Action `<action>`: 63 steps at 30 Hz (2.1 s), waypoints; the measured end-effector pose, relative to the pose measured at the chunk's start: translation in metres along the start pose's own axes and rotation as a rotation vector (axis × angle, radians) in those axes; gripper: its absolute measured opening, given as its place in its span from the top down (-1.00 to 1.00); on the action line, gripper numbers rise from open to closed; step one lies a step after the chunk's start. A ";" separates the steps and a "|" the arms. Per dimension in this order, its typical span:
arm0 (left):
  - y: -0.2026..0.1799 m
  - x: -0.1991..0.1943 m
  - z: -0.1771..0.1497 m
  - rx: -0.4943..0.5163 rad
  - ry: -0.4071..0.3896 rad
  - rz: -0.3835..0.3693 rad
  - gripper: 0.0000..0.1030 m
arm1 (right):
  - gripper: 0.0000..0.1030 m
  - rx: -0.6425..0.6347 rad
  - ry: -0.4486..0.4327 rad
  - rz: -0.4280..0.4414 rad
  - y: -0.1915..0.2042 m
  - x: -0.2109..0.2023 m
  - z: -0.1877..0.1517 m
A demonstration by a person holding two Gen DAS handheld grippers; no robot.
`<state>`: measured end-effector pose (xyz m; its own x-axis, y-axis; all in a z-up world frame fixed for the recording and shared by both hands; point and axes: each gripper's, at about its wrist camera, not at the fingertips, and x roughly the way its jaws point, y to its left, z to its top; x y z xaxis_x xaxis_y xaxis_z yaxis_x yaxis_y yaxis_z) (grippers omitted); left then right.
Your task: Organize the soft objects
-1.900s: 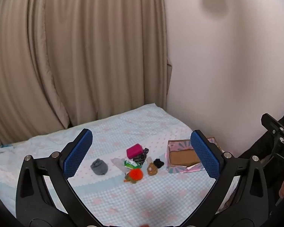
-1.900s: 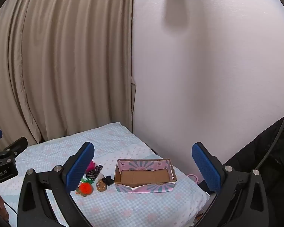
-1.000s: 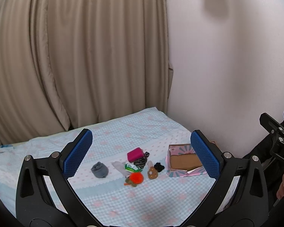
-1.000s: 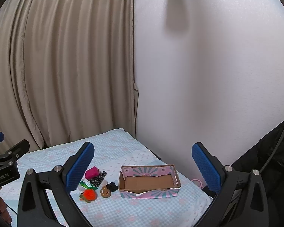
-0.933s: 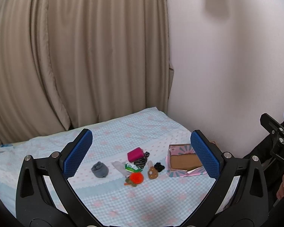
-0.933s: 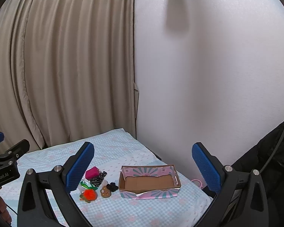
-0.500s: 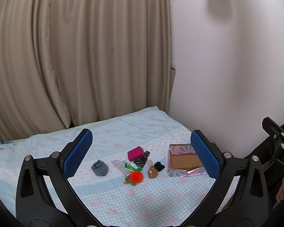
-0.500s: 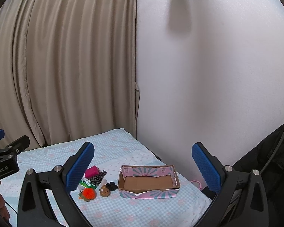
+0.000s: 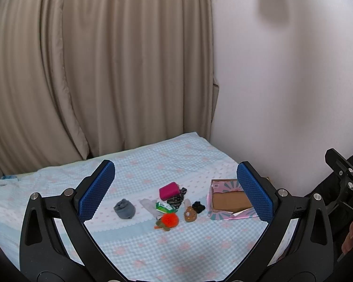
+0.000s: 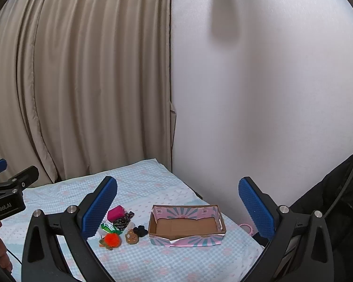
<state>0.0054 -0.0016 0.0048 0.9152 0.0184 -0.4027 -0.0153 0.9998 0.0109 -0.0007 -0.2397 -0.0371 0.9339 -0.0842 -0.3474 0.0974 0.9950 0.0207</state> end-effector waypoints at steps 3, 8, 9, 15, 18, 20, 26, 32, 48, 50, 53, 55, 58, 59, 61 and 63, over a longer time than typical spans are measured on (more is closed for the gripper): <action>0.001 0.001 0.000 0.001 0.000 0.000 -0.99 | -1.00 0.002 0.002 0.000 0.000 0.000 -0.001; -0.001 0.001 0.001 0.004 -0.002 0.002 -0.99 | -1.00 0.000 0.000 0.004 0.001 -0.001 -0.002; 0.000 0.001 0.002 0.004 -0.001 0.002 -0.99 | -1.00 -0.001 -0.001 0.005 0.001 -0.002 -0.002; -0.001 0.000 0.002 0.004 0.005 0.000 -0.99 | -1.00 0.002 -0.003 0.016 0.000 -0.002 -0.002; -0.001 0.000 0.002 0.004 0.004 0.000 -0.99 | -1.00 0.000 -0.006 0.015 0.001 -0.002 -0.002; -0.001 -0.001 0.003 0.003 0.003 0.000 -0.99 | -1.00 0.000 -0.007 0.011 0.001 -0.002 -0.002; -0.003 -0.003 0.004 0.003 -0.001 -0.001 -0.99 | -1.00 0.005 -0.010 0.009 0.001 -0.001 -0.004; -0.003 -0.002 0.003 0.001 -0.001 -0.002 -0.99 | -1.00 0.009 -0.015 0.006 -0.001 -0.003 -0.005; -0.004 -0.005 0.002 -0.045 0.026 0.029 -0.99 | -1.00 -0.005 -0.001 0.029 -0.003 -0.001 -0.002; -0.001 -0.006 0.000 -0.059 0.031 0.042 -0.99 | -1.00 -0.011 0.009 0.052 -0.003 0.003 0.000; 0.008 -0.005 -0.006 -0.063 0.042 0.085 -0.99 | -1.00 -0.018 0.022 0.093 0.001 0.010 -0.002; 0.020 -0.001 -0.014 -0.070 0.049 0.106 -0.99 | -1.00 -0.022 0.027 0.122 0.006 0.016 -0.005; 0.041 0.009 -0.026 -0.076 0.071 0.103 -0.99 | -1.00 -0.024 0.031 0.133 0.018 0.023 -0.014; 0.048 0.013 -0.030 -0.074 0.080 0.101 -0.99 | -1.00 -0.022 0.038 0.136 0.023 0.027 -0.017; 0.068 0.027 -0.040 -0.066 0.106 0.091 -0.99 | -1.00 -0.017 0.063 0.135 0.037 0.036 -0.026; 0.083 0.041 -0.048 -0.060 0.128 0.077 -0.99 | -1.00 -0.008 0.087 0.135 0.052 0.046 -0.035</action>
<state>0.0223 0.0822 -0.0544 0.8514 0.0911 -0.5165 -0.1108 0.9938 -0.0073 0.0349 -0.1896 -0.0846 0.9050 0.0554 -0.4218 -0.0306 0.9974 0.0653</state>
